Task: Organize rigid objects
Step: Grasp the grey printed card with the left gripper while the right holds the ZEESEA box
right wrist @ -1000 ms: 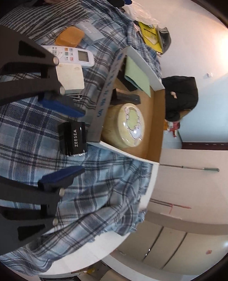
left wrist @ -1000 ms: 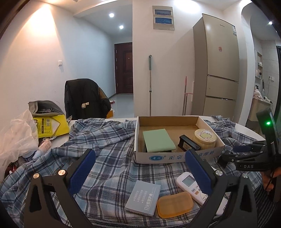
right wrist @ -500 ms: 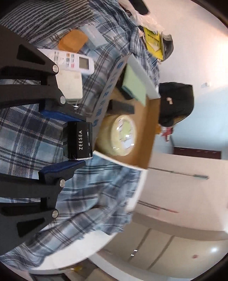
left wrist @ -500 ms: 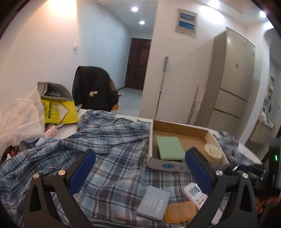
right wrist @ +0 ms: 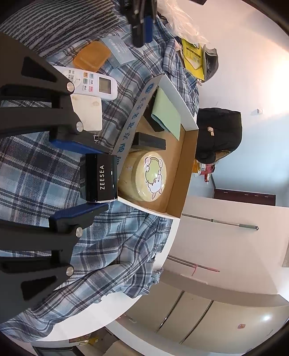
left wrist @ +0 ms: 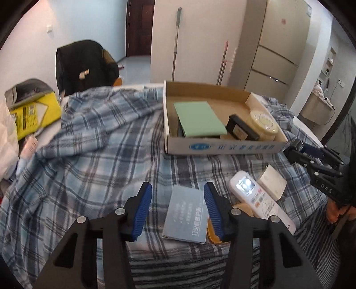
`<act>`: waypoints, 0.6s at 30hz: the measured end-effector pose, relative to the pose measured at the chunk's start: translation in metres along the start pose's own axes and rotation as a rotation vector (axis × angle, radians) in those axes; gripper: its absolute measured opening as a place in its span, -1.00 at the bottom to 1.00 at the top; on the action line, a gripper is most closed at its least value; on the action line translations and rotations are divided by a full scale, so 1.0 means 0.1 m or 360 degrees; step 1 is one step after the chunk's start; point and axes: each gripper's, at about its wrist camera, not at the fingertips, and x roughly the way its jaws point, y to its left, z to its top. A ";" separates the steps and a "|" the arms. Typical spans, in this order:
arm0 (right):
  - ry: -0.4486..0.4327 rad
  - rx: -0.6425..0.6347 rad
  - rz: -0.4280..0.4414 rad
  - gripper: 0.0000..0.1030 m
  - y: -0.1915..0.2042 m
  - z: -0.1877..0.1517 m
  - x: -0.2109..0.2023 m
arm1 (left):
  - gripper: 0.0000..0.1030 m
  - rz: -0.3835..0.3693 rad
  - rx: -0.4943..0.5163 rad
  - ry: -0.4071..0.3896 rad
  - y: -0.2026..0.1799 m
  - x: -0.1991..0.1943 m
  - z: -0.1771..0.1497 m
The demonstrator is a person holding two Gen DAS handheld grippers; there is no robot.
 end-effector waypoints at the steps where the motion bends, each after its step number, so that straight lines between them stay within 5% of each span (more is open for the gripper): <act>1: 0.0000 0.0000 -0.0001 -0.21 0.00 0.00 0.00 | -0.02 -0.0009 0.0009 0.0026 0.00 0.02 -0.01; 7: 0.0004 0.0004 -0.0003 -0.21 0.00 0.00 0.00 | -0.27 0.0009 0.0150 0.0138 -0.10 0.12 -0.08; 18: -0.0003 0.0001 -0.0006 -0.21 0.00 0.00 -0.01 | -0.19 -0.0013 0.0277 0.0168 -0.23 0.16 -0.12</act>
